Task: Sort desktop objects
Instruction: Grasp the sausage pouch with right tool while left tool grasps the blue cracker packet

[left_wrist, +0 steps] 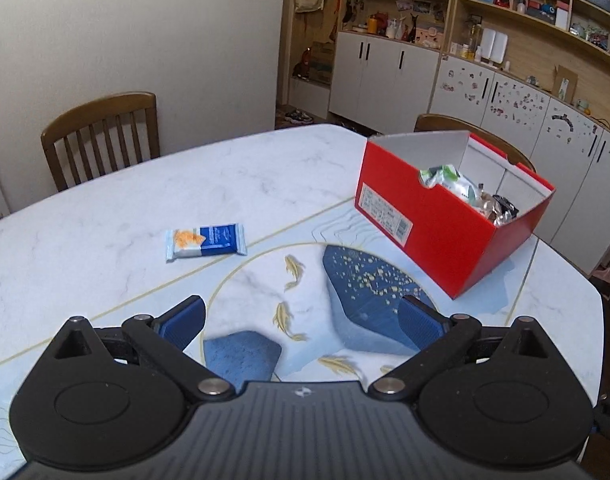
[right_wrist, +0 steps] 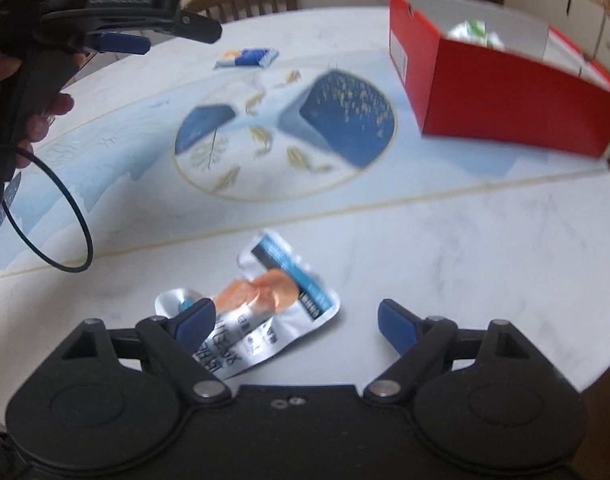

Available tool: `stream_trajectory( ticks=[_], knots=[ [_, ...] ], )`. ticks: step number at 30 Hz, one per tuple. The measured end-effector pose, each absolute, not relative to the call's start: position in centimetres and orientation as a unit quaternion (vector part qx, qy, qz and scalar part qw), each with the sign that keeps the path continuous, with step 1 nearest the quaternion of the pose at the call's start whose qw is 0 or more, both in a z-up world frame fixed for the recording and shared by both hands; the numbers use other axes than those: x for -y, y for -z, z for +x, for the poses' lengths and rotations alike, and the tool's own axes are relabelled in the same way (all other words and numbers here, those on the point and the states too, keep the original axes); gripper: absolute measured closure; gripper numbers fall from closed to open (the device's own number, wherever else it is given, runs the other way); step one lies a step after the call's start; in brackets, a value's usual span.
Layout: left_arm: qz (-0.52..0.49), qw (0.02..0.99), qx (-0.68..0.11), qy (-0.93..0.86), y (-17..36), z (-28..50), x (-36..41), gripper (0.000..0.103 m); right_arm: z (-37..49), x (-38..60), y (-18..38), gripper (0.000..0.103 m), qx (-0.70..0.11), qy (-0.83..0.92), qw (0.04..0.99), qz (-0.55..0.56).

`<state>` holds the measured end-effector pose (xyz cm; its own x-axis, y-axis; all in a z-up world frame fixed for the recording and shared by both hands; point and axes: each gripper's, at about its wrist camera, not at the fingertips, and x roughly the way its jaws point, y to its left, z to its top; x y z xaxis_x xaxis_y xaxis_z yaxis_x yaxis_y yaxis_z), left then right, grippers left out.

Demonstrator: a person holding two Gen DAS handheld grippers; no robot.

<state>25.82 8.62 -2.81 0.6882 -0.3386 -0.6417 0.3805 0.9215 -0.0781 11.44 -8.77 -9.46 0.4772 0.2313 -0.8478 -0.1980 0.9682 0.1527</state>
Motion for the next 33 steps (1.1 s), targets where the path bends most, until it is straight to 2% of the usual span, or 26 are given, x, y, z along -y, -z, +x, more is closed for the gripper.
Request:
stream_trajectory(
  ticks=[7, 11, 14, 16, 19, 33],
  knots=[
    [0.028, 0.915, -0.352, 0.194, 3.8, 25.9, -9.1, 0.000, 11.5, 8.2, 10.7, 0.012, -0.522, -0.114, 0.844, 0.055],
    [0.026, 0.915, -0.355, 0.188, 4.2, 26.2, -9.5, 0.000, 11.3, 7.0, 11.0, 0.012, -0.516, -0.107, 0.850, 0.030],
    [0.024, 0.915, -0.359, 0.184, 4.6, 26.5, -9.8, 0.000, 11.3, 6.2, 11.0, 0.019, -0.507, -0.108, 0.855, 0.007],
    [0.025, 0.914, -0.361, 0.183, 4.8, 26.6, -9.9, 0.000, 11.4, 5.9, 10.8, 0.035, -0.496, -0.109, 0.861, -0.008],
    [0.027, 0.914, -0.363, 0.179, 5.1, 27.0, -9.8, 0.000, 12.1, 6.4, 10.6, 0.049, -0.492, -0.107, 0.864, 0.002],
    [0.056, 0.923, -0.351, 0.149, 6.8, 31.2, -9.1, 0.000, 15.7, 10.9, 10.7, 0.073, -0.481, -0.092, 0.869, 0.072]
  ],
)
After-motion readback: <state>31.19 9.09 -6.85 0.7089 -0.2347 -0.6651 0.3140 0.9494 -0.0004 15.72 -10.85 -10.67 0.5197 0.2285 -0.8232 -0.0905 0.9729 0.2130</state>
